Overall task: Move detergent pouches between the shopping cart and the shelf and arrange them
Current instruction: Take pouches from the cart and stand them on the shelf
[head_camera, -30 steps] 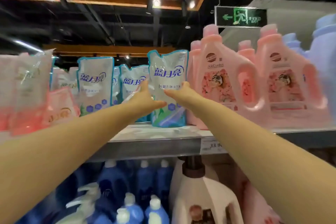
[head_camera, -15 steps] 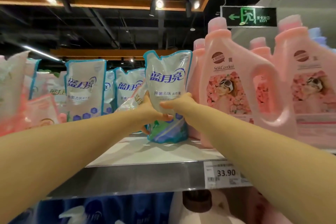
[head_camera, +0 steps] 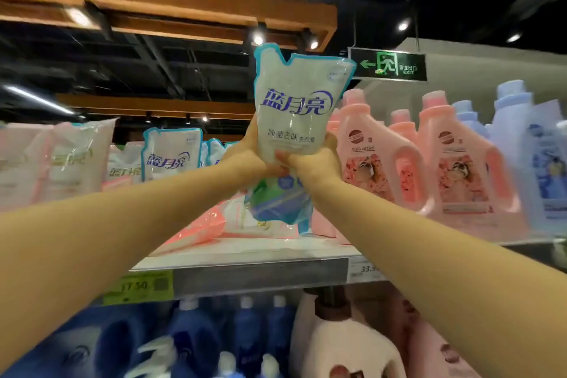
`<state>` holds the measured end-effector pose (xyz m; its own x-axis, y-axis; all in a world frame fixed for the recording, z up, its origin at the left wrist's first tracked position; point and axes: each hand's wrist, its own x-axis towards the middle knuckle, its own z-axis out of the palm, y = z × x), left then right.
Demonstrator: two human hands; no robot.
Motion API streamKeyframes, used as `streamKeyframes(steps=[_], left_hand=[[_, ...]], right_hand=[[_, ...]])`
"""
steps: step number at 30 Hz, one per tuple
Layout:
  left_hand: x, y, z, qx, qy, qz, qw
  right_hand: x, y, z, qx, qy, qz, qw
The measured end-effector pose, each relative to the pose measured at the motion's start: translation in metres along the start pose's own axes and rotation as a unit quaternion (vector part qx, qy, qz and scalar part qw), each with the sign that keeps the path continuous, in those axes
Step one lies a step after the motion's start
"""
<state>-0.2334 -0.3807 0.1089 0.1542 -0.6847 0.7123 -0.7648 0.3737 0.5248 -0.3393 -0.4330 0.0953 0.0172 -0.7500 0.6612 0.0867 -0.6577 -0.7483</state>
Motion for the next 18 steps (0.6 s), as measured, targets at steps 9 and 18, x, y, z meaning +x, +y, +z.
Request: streamKeyframes(steps=[9, 18], left_hand=[[-0.106, 0.074, -0.051, -0.103, -0.020, 0.119, 0.987], [-0.225, 0.145, -0.003, -0.203, -0.116, 0.140, 0.962]], right_hand=[[-0.120, -0.093, -0.048, -0.026, 0.118, -0.135, 0.984], [-0.255, -0.127, -0.157, -0.064, 0.183, -0.075, 0.978]])
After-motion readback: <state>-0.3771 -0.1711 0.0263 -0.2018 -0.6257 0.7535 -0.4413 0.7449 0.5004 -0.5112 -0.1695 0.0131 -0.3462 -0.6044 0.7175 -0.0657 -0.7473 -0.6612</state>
